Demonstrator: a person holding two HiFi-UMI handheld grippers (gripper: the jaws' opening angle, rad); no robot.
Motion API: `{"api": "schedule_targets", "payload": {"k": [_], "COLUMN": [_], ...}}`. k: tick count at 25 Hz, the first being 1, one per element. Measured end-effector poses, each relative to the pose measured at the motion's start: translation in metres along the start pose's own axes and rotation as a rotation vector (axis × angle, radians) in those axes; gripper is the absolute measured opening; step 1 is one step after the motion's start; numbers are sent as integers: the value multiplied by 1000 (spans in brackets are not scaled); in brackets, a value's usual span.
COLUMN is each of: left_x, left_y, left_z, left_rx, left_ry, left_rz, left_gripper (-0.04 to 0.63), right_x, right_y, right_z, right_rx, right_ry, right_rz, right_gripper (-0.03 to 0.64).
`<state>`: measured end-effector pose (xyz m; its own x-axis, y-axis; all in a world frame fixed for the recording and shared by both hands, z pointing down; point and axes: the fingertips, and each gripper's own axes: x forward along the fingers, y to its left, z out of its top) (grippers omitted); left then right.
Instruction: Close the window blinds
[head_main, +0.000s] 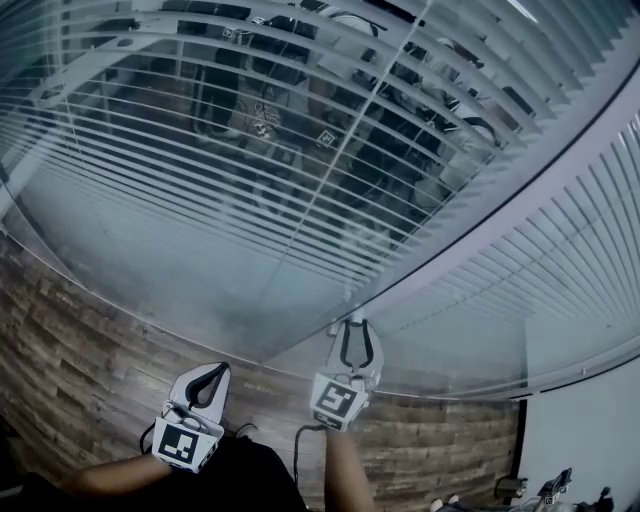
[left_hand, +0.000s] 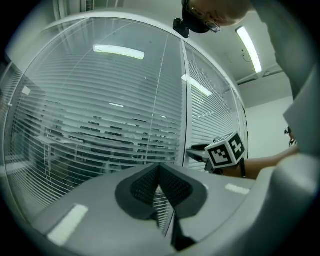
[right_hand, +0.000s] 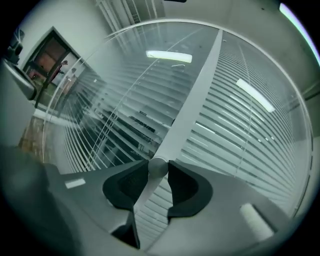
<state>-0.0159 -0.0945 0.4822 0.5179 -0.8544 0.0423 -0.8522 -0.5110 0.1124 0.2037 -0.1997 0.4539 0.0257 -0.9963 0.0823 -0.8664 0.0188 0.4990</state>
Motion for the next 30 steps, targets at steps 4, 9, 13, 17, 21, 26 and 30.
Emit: {"api": "schedule_targets", "payload": {"k": [4, 9, 13, 17, 21, 26, 30], "left_x": [2, 0, 0, -1, -2, 0, 3], "left_y": [-2, -2, -2, -2, 0, -3, 0], "left_z": [4, 7, 3, 5, 2, 4, 3], "left_rx": [-1, -3, 2, 6, -6, -7, -15], "left_ry": [-5, -17, -4, -14, -10, 5, 2], "left_rz": [10, 8, 8, 4, 5, 0, 9], "left_gripper": [2, 2, 2, 2, 2, 2, 2], "right_x": [1, -1, 1, -6, -7, 3, 5], "right_y": [-11, -17, -19, -16, 0, -3, -10], "right_z": [-2, -6, -6, 3, 10, 4, 4], "right_rx": [376, 1009, 1054, 543, 87, -83, 162], "right_ry": [-38, -77, -71, -42, -20, 47, 8], "right_rz": [43, 111, 136, 86, 71, -1, 26], "right_gripper": [126, 126, 132, 197, 195, 132, 127]}}
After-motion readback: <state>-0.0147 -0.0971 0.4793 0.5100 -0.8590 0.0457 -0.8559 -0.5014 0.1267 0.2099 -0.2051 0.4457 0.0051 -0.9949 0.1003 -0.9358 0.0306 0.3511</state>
